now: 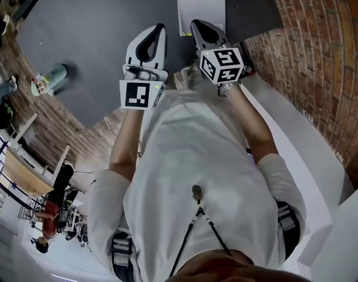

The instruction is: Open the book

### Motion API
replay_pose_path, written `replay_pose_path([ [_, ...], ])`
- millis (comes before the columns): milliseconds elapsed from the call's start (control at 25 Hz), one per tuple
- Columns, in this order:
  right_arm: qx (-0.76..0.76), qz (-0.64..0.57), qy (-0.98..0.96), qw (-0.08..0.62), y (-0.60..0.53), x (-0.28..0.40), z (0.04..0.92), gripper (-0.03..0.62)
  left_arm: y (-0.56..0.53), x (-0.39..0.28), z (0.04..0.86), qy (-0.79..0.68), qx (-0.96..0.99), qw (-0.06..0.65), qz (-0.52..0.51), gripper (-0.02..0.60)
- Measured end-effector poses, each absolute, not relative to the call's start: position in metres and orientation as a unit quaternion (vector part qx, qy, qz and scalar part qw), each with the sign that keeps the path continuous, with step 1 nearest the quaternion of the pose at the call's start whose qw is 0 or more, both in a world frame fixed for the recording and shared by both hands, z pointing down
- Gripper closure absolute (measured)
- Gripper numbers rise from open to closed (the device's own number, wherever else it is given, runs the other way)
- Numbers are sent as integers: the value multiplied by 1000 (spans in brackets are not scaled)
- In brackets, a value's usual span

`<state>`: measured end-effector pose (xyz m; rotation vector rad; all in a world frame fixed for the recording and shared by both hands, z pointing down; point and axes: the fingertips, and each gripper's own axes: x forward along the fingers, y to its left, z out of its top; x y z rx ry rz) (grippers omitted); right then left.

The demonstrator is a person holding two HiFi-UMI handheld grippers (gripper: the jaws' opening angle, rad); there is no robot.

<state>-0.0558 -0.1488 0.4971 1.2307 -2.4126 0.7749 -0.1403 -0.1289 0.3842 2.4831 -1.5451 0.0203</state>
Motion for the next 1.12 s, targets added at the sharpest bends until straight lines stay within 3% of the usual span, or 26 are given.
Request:
replay_pose_path([
  [640, 443, 316, -791, 282, -164, -80, 627, 549, -149, -148, 401, -500, 855, 136, -21, 558],
  [680, 444, 317, -786, 290, -165, -81, 633, 517, -151, -149, 402, -498, 856, 138, -21, 558],
  [720, 445, 319, -782, 299, -164, -82, 640, 444, -152, -150, 402, -497, 857, 139, -22, 558],
  [760, 444, 321, -777, 309, -163, -83, 647, 427, -154, -150, 403, -495, 857, 140, -23, 558],
  [1120, 498, 280, -730, 375, -171, -84, 675, 411, -156, -161, 421, -490, 857, 159, -19, 558],
])
